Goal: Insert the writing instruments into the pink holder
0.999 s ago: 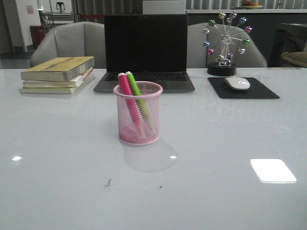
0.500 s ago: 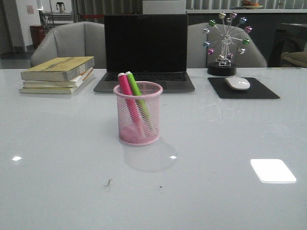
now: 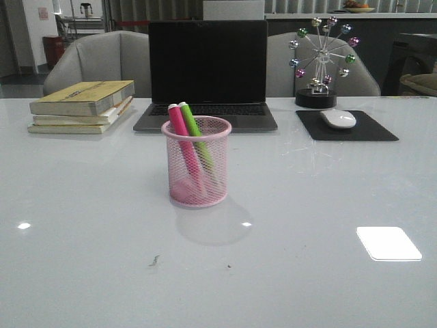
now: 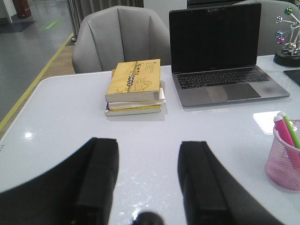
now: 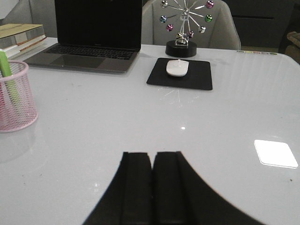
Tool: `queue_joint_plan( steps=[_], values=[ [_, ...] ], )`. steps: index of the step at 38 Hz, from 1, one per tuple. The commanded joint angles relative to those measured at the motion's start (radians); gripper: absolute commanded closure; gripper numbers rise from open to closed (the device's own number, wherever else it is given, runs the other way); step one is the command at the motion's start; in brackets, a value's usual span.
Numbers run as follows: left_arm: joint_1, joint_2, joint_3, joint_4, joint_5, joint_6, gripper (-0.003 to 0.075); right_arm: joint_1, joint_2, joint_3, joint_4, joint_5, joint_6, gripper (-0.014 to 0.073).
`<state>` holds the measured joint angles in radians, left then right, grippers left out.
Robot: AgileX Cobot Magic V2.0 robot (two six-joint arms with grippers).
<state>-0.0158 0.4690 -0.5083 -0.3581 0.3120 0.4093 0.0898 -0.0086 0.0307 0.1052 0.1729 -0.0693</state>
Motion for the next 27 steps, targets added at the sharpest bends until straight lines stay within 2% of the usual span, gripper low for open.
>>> queue_joint_plan(
  steps=[1,24,27],
  values=[
    [0.001,0.004,-0.03,-0.013,-0.082,-0.003,0.0346,-0.005,-0.02,0.001,-0.007,-0.074,-0.001,0.0544],
    [0.001,0.004,-0.03,-0.013,-0.082,-0.003,0.0347,-0.005,-0.02,0.001,-0.007,-0.074,-0.001,0.0543],
    [0.001,0.004,-0.03,-0.013,-0.082,-0.003,0.0402,-0.005,-0.02,0.001,-0.007,-0.074,-0.001,0.0543]
  ],
)
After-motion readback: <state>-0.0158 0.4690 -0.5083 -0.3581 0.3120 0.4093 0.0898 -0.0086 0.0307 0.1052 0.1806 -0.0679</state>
